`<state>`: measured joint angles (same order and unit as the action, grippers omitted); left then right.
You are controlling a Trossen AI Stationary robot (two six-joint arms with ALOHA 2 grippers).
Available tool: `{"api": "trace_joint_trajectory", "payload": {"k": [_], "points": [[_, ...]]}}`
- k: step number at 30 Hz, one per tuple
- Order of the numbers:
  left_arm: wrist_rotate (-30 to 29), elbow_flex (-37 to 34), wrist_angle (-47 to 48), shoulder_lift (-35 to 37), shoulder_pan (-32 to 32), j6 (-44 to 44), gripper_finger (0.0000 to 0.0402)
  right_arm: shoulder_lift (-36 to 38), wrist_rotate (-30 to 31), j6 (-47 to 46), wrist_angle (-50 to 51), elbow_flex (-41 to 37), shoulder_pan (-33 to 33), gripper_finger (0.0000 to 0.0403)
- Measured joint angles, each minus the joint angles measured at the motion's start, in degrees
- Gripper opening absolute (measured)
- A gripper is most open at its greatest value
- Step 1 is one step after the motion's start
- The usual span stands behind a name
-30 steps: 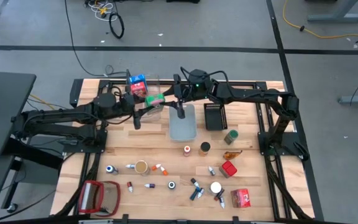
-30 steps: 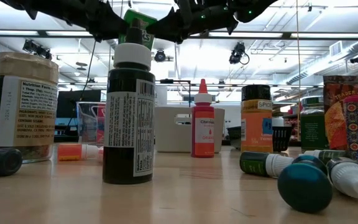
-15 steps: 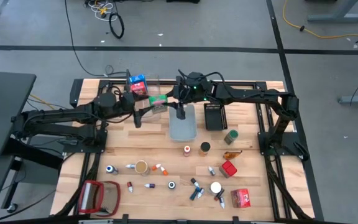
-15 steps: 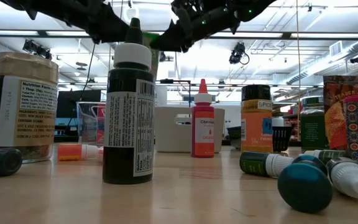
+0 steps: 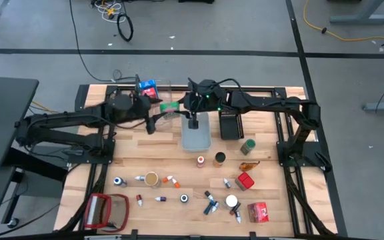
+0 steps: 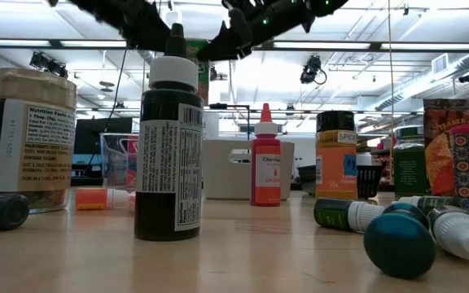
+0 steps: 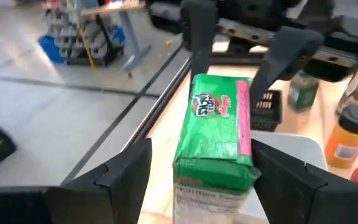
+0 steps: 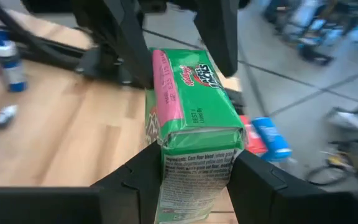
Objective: Pick & Place Kitchen Items
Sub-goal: Put the green cereal box into the transparent bin
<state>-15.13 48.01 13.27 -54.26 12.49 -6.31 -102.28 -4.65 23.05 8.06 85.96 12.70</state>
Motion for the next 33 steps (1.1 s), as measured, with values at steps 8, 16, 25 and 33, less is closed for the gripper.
{"api": "trace_joint_trajectory", "payload": {"k": [8, 16, 25, 33], "points": [[3.28, 8.24, 9.67, -6.08, 0.00, 1.00, 0.0260, -0.24, -0.35, -0.28, 2.91, -0.21, -0.09, 0.0162], [3.69, 8.20, 9.83, -12.77, -0.02, -0.33, 0.0260, -0.48, -0.34, -2.89, 4.99, -0.21, -0.25, 0.0162], [1.38, 8.20, 9.74, -13.99, -0.02, -1.85, 0.0245, -0.48, -0.30, -3.06, 5.86, -0.21, -0.23, 0.0167], [1.44, 8.20, 9.88, -13.99, -0.07, -1.85, 0.0189, -0.48, -0.08, -3.10, 6.03, -0.21, -0.19, 0.0168]]}}
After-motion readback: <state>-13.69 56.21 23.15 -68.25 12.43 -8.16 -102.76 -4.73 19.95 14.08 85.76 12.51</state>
